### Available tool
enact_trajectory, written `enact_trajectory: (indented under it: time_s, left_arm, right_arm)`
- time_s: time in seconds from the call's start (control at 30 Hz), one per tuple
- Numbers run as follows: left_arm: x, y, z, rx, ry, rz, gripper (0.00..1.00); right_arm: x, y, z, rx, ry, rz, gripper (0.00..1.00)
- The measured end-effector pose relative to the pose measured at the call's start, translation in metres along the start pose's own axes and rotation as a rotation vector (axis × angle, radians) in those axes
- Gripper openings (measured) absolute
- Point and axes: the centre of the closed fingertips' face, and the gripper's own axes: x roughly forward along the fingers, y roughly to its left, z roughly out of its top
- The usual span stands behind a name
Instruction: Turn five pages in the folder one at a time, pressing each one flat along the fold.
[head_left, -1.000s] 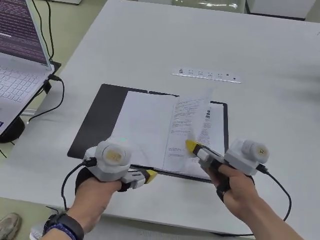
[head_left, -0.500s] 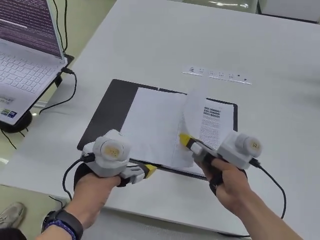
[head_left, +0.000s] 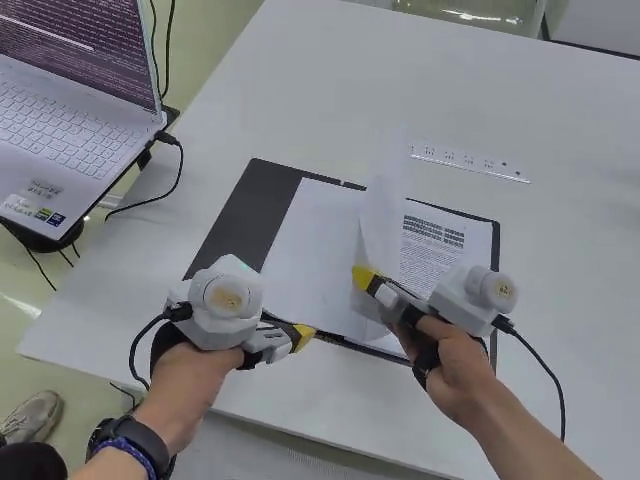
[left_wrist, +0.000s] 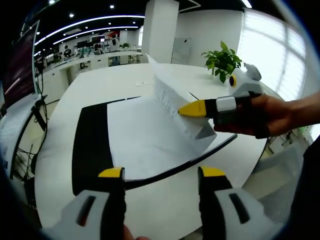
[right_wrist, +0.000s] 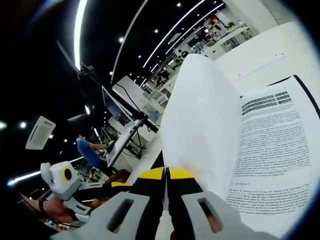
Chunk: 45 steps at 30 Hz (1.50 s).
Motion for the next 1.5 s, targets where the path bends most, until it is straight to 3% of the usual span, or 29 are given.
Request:
enact_trajectory:
  time_s: [0.37,0.67,1.03,1.23,1.5]
  left_arm:
    - [-0.001,0.005,-0.001,-0.012,-0.004,-0.003,0.58]
    - [0.001,0.008,0.001,-0.002,-0.005,-0.010,0.58]
    - [-0.006,0.019,-0.009,-0.032,0.001,0.007,0.58]
    - [-0.009,0.026,-0.011,-0.048,0.000,0.020,0.57]
    - [-0.010,0.028,-0.012,-0.062,0.000,0.027,0.57]
  right_arm:
    - [0.030,0.015,-0.012,0.024,0.032,0.029,0.00]
    - [0.046,0.016,-0.022,0.077,0.051,0.041,0.00]
    - [0.068,0.019,-0.037,0.105,0.080,0.045,0.00]
    - [0.080,0.017,-0.048,0.122,0.107,0.040,0.00]
    - [0.098,0.003,-0.064,0.170,0.146,0.025,0.00]
